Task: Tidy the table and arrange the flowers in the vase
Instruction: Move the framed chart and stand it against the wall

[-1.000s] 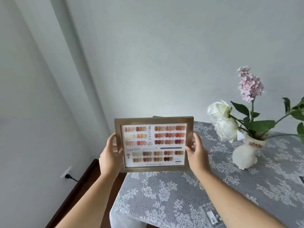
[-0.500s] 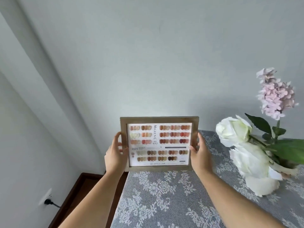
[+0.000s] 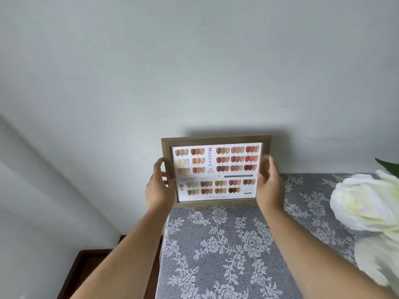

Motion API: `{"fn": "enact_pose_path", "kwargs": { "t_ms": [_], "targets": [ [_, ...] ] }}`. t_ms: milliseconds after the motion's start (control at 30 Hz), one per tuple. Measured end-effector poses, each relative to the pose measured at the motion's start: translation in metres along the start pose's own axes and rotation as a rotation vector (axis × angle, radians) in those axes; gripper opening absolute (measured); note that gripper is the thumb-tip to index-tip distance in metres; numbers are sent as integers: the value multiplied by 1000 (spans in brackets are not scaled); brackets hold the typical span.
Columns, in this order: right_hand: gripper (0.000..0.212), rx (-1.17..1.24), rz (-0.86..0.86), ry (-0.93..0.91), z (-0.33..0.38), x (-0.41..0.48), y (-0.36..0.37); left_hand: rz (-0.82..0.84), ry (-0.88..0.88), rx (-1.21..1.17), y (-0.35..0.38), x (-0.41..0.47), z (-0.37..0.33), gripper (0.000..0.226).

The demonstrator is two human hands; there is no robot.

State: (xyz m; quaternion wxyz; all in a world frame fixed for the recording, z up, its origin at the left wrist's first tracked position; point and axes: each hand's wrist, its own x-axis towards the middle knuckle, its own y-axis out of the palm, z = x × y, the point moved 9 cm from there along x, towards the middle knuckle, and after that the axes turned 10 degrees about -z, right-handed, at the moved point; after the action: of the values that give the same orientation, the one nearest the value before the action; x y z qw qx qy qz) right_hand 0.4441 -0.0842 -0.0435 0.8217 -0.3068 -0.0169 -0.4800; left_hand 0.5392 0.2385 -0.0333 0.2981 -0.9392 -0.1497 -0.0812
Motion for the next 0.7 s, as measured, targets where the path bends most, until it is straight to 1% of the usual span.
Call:
{"fn": "enact_pose_path", "kwargs": {
  "t_ms": [267, 533, 700],
  "targets": [
    [60, -68, -33, -3, -17, 14, 3, 41, 40, 6, 27, 10, -2, 61],
    [61, -90, 10, -5, -23, 7, -4, 30, 52, 54, 23, -1, -1, 61],
    [62, -98, 15, -44, -29, 4, -7, 25, 64, 92, 22, -9, -1, 61]
  ]
}}
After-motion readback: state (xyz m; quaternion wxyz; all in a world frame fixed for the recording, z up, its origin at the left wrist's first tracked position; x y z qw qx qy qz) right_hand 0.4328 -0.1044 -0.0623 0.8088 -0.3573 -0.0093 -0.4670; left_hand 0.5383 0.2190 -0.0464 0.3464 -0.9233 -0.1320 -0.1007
